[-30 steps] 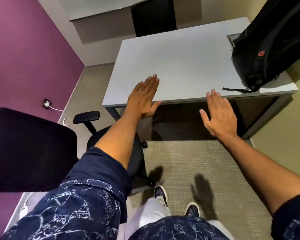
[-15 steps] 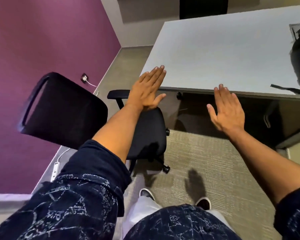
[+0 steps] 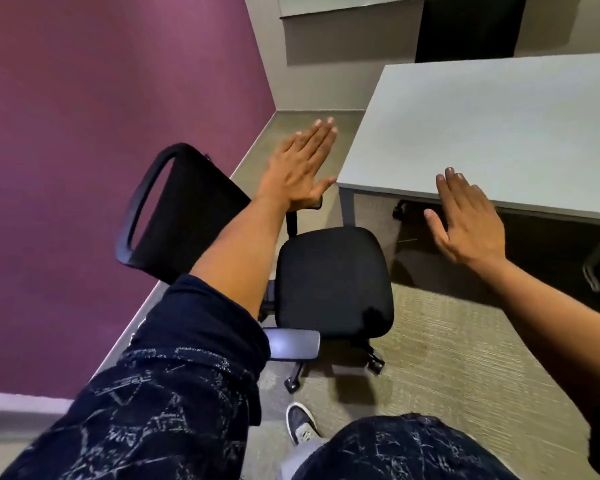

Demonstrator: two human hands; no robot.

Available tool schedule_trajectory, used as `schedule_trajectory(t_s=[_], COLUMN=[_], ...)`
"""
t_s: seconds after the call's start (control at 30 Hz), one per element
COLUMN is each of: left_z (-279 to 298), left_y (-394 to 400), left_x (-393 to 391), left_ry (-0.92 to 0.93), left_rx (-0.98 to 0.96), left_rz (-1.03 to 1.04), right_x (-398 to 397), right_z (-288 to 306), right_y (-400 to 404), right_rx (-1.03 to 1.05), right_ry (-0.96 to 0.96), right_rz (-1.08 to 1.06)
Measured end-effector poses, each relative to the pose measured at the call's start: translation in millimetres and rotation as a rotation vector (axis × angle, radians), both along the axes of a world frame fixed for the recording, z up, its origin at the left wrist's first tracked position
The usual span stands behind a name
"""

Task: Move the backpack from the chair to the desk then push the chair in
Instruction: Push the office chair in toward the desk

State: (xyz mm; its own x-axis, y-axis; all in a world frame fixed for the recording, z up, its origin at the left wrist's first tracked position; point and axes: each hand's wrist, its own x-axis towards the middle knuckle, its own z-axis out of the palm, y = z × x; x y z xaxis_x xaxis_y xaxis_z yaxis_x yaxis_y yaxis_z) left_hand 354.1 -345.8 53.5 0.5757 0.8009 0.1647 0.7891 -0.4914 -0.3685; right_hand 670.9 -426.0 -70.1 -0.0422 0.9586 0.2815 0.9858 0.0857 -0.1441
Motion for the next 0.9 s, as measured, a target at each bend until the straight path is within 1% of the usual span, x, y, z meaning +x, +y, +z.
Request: schedule_trajectory(t_s=[0.1,0.23,0.43,0.6,0.73,0.9], left_z=[9.4,21.2,21.5,5.4,-9.0,-16.5], left_y=[25.7,60.3,100.3,110.1,108.0,103.3], left_x=[-53.5,-122.1,-217.8,-244.7,-251.1,-266.3], left_ry=[0.004,0.058,0.135,0.096,0.108,0.096], left_rx=[0.019,0.035,0.028,-0.006,-0.063,-0.105], left_rz=[-0.025,-0.043,0.034,0.114,0.13,0.185], right_x=[-60.4,-140.1,-226.9,-258.2,-280.0,-307.3], right_z=[0.6,0.6,-14.4,-26.5,-30.8,-38.9], right_y=[17.7,43.0,69.1,92.2,108.7,120.1], right_rx=[0.013,0.018,0.04,0.034,0.019,0.004], right_ry=[-0.021,-0.044,-0.058,-0.086,-0.018,-0.014], right_rz=[0.027,0.058,0.159,0.283,0.31,0.443])
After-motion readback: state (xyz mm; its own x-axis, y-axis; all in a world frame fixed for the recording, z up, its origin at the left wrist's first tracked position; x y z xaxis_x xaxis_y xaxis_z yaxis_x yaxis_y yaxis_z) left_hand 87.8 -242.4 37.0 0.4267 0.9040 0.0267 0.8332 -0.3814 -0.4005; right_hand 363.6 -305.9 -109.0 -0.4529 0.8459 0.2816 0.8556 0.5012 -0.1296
